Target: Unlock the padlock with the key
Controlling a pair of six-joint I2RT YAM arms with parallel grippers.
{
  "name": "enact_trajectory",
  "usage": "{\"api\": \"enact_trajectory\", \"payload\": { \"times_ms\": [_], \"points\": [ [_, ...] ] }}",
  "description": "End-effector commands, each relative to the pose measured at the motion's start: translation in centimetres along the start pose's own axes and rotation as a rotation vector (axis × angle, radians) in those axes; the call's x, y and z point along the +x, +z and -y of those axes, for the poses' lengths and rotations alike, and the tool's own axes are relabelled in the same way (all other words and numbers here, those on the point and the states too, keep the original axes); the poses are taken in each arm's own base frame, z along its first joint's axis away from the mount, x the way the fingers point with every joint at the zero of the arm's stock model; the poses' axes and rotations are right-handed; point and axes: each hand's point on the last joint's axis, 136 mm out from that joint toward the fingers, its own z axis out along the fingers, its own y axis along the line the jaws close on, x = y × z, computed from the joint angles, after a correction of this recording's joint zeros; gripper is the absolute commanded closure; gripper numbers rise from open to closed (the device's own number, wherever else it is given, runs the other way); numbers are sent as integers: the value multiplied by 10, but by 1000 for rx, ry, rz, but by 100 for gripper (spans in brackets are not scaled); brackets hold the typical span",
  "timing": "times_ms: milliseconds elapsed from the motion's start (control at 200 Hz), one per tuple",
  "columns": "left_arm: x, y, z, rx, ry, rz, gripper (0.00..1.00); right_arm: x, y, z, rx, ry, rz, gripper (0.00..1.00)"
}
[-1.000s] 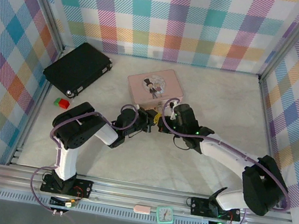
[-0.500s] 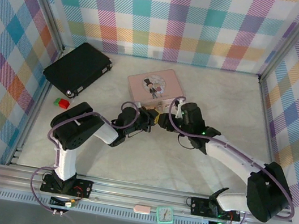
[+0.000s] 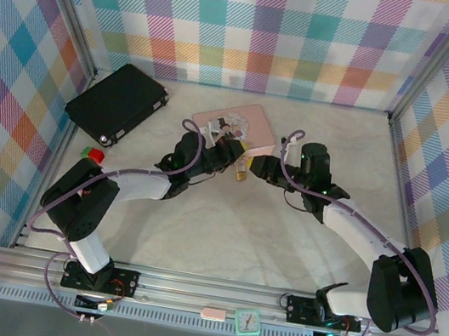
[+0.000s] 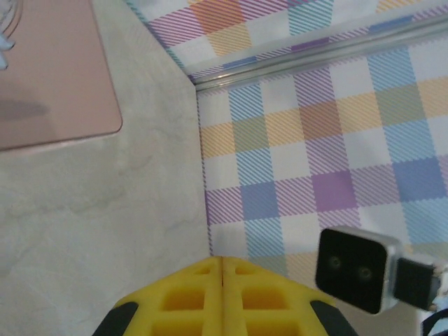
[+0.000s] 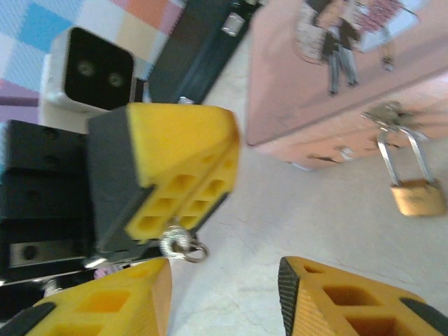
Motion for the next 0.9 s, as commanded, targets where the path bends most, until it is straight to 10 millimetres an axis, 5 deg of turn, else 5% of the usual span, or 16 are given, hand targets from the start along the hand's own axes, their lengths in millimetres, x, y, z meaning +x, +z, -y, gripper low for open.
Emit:
{"api": "enact_trajectory", "payload": {
  "times_ms": [0, 190, 330, 895],
  "points": [
    [-6, -5, 24, 68, 154, -15, 100, -22, -3, -47, -187, -68, 29, 58],
    [-10, -9, 46, 161, 214, -7, 100, -23, 2, -59, -293, -79, 29, 66],
    [-13, -12, 57, 208, 219, 13, 100, -19, 6, -50, -283, -67, 29, 68],
    [-19, -18, 69, 279, 153, 52, 100, -6, 14, -33, -268, -35, 16, 69]
  ]
}}
